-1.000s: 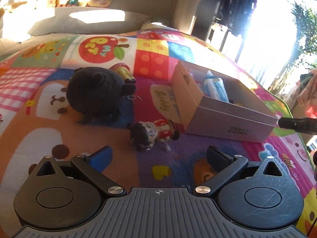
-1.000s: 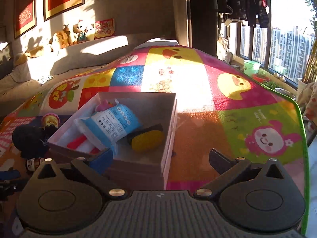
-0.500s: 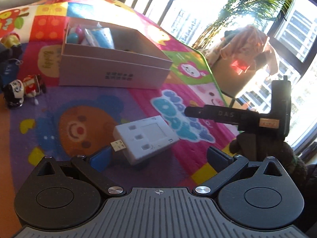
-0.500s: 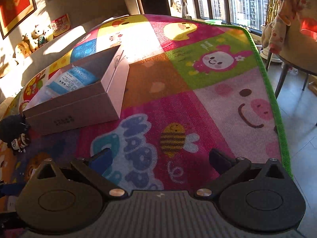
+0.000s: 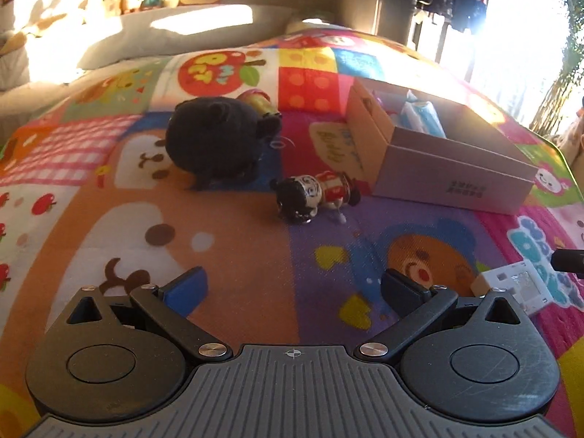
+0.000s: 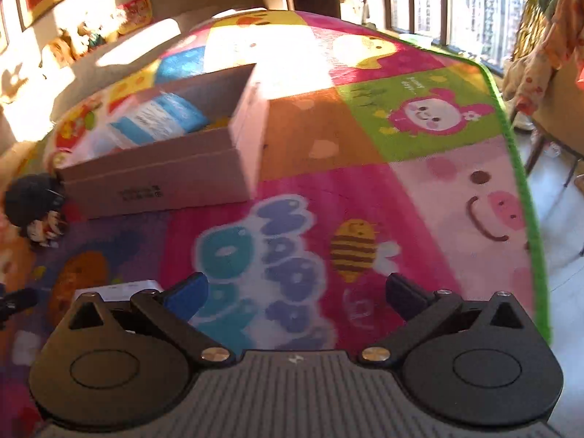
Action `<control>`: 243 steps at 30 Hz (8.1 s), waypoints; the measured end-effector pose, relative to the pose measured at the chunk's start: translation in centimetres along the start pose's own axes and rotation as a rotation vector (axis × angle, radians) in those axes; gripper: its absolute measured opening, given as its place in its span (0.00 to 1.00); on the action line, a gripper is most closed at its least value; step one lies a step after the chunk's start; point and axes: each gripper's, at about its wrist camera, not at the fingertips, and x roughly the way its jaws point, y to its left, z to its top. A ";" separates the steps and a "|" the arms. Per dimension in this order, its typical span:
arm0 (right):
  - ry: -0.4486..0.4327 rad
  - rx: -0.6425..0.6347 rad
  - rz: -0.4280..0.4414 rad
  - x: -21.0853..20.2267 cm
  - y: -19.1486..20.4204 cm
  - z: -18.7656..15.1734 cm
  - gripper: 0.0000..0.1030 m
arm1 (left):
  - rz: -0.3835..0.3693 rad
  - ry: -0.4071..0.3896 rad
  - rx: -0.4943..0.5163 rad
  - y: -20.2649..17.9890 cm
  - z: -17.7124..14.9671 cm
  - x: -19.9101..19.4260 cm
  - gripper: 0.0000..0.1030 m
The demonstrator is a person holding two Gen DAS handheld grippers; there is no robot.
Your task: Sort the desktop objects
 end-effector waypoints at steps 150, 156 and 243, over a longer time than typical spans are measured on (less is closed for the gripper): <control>-0.040 -0.496 0.042 -5.2 8.5 -3.9 0.89 | -0.166 -0.009 0.329 -5.7 -3.9 -6.0 0.71; -0.175 -0.531 0.040 -9.3 8.3 -1.8 0.89 | -0.231 -0.152 0.355 -8.0 0.7 -6.7 0.71; -0.132 -0.058 0.170 -2.0 0.5 1.7 1.00 | -0.097 -0.075 0.010 -0.9 0.9 -0.9 0.99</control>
